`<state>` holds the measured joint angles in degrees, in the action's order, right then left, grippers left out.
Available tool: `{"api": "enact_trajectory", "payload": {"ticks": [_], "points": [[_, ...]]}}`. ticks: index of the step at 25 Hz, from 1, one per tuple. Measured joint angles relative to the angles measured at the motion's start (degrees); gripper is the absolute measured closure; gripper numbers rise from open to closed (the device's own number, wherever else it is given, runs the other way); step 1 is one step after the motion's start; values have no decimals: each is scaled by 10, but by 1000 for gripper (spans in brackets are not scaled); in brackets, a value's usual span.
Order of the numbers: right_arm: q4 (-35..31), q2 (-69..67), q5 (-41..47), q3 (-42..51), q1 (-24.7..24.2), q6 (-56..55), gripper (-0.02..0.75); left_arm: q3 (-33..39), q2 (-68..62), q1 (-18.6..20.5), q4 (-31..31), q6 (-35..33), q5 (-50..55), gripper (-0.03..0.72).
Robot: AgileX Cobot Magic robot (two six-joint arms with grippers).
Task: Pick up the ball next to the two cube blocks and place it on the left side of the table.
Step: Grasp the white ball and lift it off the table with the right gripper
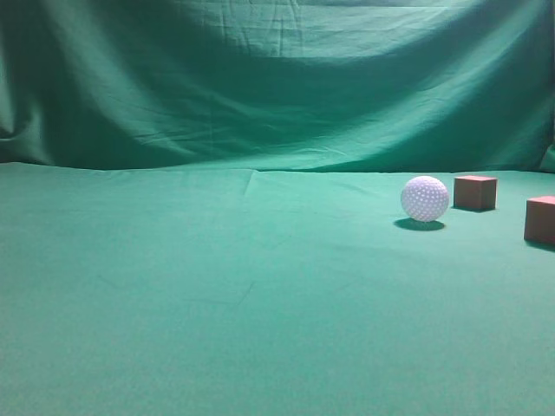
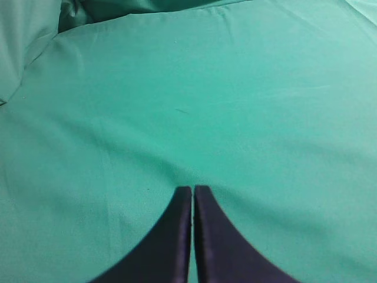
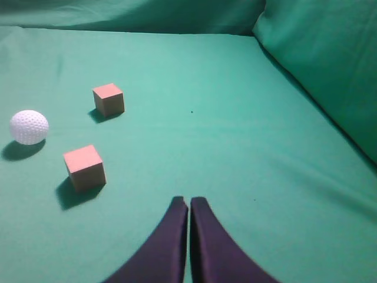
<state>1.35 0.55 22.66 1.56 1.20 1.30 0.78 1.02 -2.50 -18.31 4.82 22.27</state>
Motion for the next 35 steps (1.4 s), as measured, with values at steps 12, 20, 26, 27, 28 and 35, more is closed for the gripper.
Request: {"api": "enact_trajectory", "payload": {"ticks": [12,20,26,27,28,35], "points": [[0,0,0,0,0,0,738,0,0,0,0,0,0,688],[3,0,-3,0,0,2,738,0,0,0,0,0,0,688],[-65,0,-164,1,0,-20,738,0,0,0,0,0,0,688],[-78,0,-199,1,0,-26,738,0,0,0,0,0,0,688],[-85,0,-243,1,0,-33,738,0,0,0,0,0,0,688],[-86,-9,-200,-65,0,-103,738,0,0,0,0,0,0,688]]}}
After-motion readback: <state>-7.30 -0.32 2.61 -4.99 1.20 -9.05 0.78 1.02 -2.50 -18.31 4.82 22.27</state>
